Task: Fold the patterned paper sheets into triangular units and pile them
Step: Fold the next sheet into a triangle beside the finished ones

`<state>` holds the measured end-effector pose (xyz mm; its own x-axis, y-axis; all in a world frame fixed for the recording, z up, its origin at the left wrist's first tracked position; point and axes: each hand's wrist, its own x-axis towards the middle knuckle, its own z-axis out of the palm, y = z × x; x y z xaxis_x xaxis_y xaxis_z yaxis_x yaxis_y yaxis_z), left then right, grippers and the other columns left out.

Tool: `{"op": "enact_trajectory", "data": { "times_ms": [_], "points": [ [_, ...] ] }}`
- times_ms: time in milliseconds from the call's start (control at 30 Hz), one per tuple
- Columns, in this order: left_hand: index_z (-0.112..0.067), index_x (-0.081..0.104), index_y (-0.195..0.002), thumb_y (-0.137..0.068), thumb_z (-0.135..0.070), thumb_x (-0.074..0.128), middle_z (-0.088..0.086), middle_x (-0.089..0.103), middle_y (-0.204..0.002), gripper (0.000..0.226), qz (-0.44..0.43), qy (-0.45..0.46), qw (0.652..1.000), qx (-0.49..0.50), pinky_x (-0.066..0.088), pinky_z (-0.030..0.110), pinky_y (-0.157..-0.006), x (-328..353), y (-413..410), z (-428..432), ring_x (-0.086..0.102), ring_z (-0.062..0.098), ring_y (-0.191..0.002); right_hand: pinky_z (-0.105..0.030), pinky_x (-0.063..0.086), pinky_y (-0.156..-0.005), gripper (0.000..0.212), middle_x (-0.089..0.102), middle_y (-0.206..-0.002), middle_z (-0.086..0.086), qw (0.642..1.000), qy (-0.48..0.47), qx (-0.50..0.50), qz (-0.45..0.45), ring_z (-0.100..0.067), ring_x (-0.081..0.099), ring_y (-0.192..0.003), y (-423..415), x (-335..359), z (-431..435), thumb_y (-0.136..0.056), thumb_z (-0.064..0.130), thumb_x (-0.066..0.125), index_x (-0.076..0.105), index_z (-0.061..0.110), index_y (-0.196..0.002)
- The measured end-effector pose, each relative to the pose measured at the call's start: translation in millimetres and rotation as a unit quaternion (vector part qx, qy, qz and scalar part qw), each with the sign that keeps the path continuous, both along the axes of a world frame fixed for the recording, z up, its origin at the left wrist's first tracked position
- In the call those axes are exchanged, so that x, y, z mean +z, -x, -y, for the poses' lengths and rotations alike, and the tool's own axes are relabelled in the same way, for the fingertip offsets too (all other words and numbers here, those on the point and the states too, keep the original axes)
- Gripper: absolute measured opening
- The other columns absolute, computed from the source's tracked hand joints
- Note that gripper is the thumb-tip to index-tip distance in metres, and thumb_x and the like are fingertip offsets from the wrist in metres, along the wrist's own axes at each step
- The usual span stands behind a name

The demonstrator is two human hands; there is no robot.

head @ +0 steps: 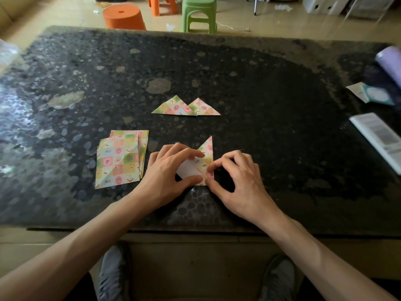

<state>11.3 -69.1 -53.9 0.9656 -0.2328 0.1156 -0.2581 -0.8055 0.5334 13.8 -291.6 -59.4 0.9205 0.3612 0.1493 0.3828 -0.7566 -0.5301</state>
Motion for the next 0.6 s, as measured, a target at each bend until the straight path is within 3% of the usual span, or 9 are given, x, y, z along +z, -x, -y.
{"op": "enact_trajectory", "data": {
  "times_ms": [233,433,600],
  "points": [
    [-0.043,0.057,-0.133,-0.087,-0.052,0.072,-0.021,0.049,-0.131,0.048,-0.004,0.0,1.0,0.001,0.022,0.032,-0.099,1,0,0,0.036,0.006,-0.129,-0.026,0.033,-0.095,0.026,0.045,-0.117,0.017,1.0,0.013,-0.012,0.012,-0.006,0.04,-0.119,2,-1,-3,-0.095,0.056,0.056,0.064,0.036,-0.11],
    [-0.044,0.056,-0.133,-0.086,-0.051,0.073,-0.021,0.05,-0.13,0.05,-0.014,0.007,1.0,-0.003,0.021,0.031,-0.1,3,-2,-1,0.033,0.002,-0.128,-0.024,0.03,-0.09,0.016,0.05,-0.113,0.016,0.998,-0.001,-0.056,0.031,-0.007,0.045,-0.115,4,-3,-11,-0.093,0.048,0.066,0.066,0.035,-0.103],
    [-0.045,0.055,-0.133,-0.085,-0.053,0.073,-0.021,0.05,-0.128,0.052,-0.014,0.007,1.0,-0.008,0.023,0.032,-0.1,2,-3,-2,0.034,0.002,-0.128,-0.027,0.037,-0.089,0.017,0.051,-0.107,0.016,0.996,-0.02,-0.076,0.033,-0.007,0.046,-0.11,3,-4,-14,-0.089,0.049,0.069,0.068,0.034,-0.097]
  ]
}}
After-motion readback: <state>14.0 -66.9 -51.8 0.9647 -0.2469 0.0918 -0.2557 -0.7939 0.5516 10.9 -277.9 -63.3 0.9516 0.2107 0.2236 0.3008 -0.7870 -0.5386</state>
